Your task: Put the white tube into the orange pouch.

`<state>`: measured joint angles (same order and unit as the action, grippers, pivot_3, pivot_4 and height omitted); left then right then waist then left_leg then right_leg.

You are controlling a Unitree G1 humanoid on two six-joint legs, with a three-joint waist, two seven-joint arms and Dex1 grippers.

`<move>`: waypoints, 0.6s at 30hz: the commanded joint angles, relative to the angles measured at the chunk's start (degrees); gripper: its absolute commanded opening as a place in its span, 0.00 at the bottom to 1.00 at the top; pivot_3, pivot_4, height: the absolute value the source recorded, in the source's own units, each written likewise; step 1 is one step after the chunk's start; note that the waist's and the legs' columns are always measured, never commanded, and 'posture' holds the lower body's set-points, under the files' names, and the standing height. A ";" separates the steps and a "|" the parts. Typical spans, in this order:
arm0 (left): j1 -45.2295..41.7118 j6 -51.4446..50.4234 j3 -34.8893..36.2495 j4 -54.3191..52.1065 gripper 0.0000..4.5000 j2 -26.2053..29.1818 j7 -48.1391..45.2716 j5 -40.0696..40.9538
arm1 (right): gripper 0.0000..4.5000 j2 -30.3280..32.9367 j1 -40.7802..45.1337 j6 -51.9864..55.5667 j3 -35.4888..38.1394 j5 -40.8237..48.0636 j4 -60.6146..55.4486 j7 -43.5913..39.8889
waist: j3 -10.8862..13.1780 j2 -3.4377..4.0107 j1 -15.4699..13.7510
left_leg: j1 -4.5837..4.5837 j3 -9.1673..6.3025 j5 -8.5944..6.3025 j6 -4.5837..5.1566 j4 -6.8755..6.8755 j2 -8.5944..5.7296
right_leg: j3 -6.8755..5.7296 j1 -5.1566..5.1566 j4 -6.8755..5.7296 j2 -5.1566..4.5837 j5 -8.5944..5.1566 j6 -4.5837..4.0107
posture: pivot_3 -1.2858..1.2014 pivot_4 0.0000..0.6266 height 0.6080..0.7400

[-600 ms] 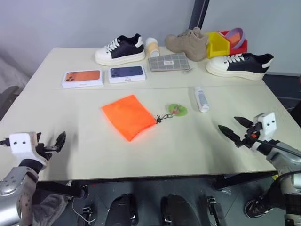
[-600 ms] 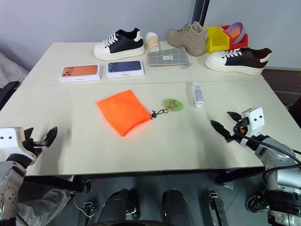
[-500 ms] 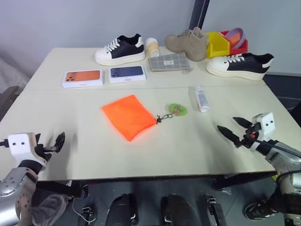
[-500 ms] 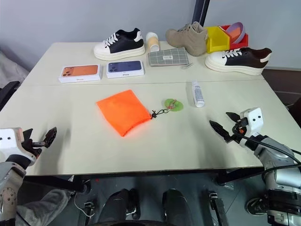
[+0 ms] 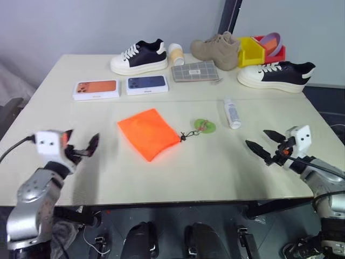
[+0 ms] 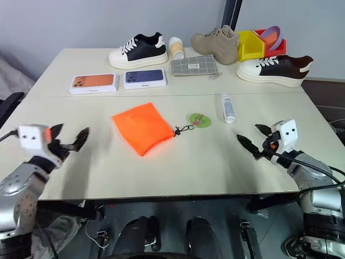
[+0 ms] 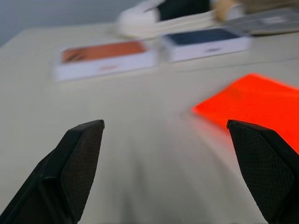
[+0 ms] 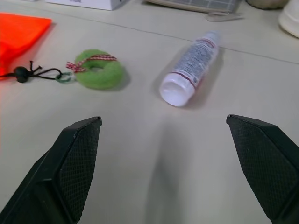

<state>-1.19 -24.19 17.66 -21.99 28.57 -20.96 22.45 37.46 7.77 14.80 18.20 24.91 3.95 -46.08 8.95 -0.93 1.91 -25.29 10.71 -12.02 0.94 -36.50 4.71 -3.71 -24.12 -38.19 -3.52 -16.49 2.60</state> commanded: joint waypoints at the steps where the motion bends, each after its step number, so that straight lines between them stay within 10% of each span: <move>1: -3.76 1.32 -8.13 -4.22 1.00 1.27 -0.99 -5.20 | 0.99 0.17 0.03 -0.74 0.21 0.55 -4.78 0.06 | 0.00 0.00 0.00 | 0.00 0.00 0.00 0.00 0.00 0.00 | 0.00 0.00 0.00 0.00 0.00 0.01 | 0.52 0.24 1.00; 9: -12.97 4.63 -30.82 -3.55 1.00 2.90 -5.29 -21.55 | 0.99 -0.71 -3.94 1.25 -2.97 2.15 -14.09 -1.23 | 0.00 0.00 -0.87 | 0.00 0.02 0.01 0.01 0.00 0.00 | 0.02 -0.02 0.00 0.05 0.01 0.04 | 0.52 0.24 1.00; 18: -16.30 2.93 -39.33 0.95 1.00 1.59 -2.91 -36.25 | 0.99 -1.89 -6.36 -0.26 -5.86 1.14 -15.39 -2.29 | 0.00 0.00 -1.13 | -0.01 -0.03 0.00 0.05 -0.06 0.00 | 0.02 -0.02 0.00 0.04 0.00 0.01 | 0.52 0.24 1.00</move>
<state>-16.60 -21.06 -21.38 -20.20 30.72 -24.81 -11.35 35.84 1.10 15.94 11.87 25.93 -10.38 -48.27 8.95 -0.92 0.78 -25.30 10.68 -12.02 1.00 -36.56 4.72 -3.69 -24.14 -38.19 -3.47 -16.49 2.61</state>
